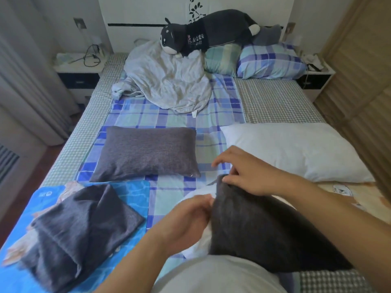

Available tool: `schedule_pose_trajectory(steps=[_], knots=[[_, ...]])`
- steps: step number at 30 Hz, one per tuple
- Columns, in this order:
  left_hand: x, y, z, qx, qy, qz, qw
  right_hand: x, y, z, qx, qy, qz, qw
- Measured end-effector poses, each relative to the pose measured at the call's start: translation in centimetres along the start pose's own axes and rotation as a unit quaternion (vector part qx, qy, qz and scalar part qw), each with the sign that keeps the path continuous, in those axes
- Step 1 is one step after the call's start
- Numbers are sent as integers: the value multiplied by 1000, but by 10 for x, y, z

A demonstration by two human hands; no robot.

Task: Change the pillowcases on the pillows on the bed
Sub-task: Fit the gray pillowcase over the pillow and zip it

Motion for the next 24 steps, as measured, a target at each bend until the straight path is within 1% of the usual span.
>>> schedule_pose_trajectory(steps=[2,3,5,6,7,8,9,10,11,12,13,14,15,16,17,18,19,20,22,23,24], knots=[[4,8,6,-51,74,14,996,-7,-19,4,-65,53,56,995],[6,12,7,-79,94,22,992,-8,-32,5,-70,48,57,995],[2,17,8,-130,127,48,982,-11,-55,13,-23,-7,50,998],[-5,19,8,-157,188,66,967,-17,-61,19,-3,-16,57,998],[-13,20,6,-189,281,85,937,-24,-63,25,-12,-5,72,997],[-20,20,3,-220,385,98,891,-33,-60,31,-51,16,91,994],[-24,20,2,-230,475,105,843,-40,-55,37,-101,34,113,988],[-24,21,2,-211,541,96,809,-46,-49,42,-144,39,129,980],[-20,20,2,-186,576,77,793,-47,-43,47,-177,31,137,974],[-16,18,3,-168,589,52,789,-47,-39,52,-220,13,139,965],[-11,15,2,-160,575,38,801,-45,-35,55,-266,6,145,953],[-5,10,-1,-148,547,25,824,-42,-34,56,-307,23,156,939],[2,5,-5,-126,520,11,845,-38,-34,53,-339,58,171,923],[9,1,-10,-96,503,5,859,-35,-32,49,-365,104,180,907],[15,-4,-19,-72,501,-1,862,-30,-30,42,-384,152,181,893],[19,-9,-31,-59,518,-3,853,-24,-28,33,-396,196,176,880],[19,-15,-44,-60,549,0,834,-18,-26,23,-406,238,167,867],[16,-18,-57,-67,576,3,815,-14,-24,11,-415,280,151,852],[-5,-25,-75,-83,601,21,794,-14,-24,-15,-427,359,117,822],[-20,-27,-80,-81,617,39,782,-22,-23,-24,-426,381,105,814],[-36,-29,-84,-67,647,57,757,-38,-22,-29,-417,393,105,813]])
Point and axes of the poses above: each hand's wrist, its own y-axis towards the middle knuckle, its own z-axis out of the palm, x = y × z, the point moved 3 cm from there along y, towards the middle knuckle, and after that the axes turned 15 degrees about z, right-handed, at the moved point
